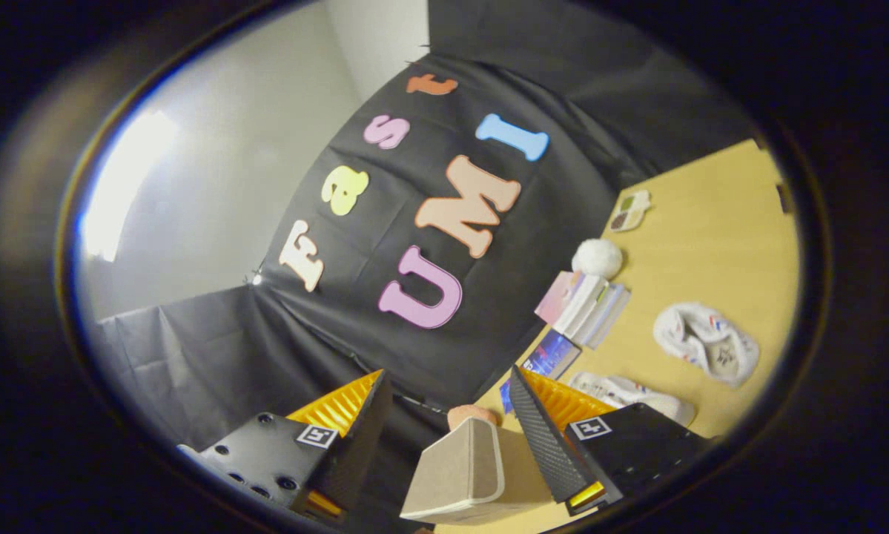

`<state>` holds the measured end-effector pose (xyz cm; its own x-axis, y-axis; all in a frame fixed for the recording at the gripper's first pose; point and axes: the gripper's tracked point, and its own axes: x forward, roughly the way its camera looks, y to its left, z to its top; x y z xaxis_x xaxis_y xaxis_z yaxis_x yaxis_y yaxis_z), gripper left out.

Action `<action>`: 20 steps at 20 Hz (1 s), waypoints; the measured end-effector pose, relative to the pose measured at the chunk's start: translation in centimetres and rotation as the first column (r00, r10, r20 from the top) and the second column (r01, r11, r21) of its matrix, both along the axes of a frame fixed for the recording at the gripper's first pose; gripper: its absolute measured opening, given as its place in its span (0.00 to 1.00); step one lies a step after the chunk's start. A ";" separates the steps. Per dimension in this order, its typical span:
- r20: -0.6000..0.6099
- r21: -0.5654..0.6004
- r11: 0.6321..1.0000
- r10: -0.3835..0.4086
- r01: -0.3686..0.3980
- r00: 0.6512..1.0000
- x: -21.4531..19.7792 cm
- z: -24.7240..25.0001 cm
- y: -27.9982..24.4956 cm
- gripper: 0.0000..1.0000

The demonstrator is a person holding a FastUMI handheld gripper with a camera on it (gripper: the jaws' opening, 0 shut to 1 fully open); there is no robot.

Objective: Open the storage box then place both shoes into the box .Put the left shoe in first, then the right shoe, with the right side of both shoes facing outward in a uniform manner.

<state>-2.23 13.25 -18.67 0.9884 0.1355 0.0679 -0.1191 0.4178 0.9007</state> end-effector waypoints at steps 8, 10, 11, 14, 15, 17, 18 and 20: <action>-0.160 0.310 0.950 0.103 -0.049 0.982 2.6 -11.2 9.2 0.95; -0.194 0.372 0.927 0.136 -0.055 0.972 2.9 -13.5 11.4 0.95; -0.209 0.405 0.913 0.149 -0.053 0.967 3.1 -14.4 12.4 0.94; -0.260 0.480 0.876 0.190 -0.044 0.947 3.8 -17.3 15.5 0.93; -0.272 0.499 0.866 0.202 -0.042 0.941 4.0 -18.0 16.3 0.93; -0.277 0.524 0.850 0.219 -0.043 0.936 4.4 -18.6 17.7 0.92; -0.273 0.538 0.842 0.225 -0.046 0.935 4.5 -18.7 18.3 0.92; -0.269 0.558 0.829 0.207 -0.023 0.941 4.8 -18.6 18.0 0.92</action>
<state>2.60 31.24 -37.29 0.9496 0.2818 -0.1375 0.1839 -0.1456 0.9721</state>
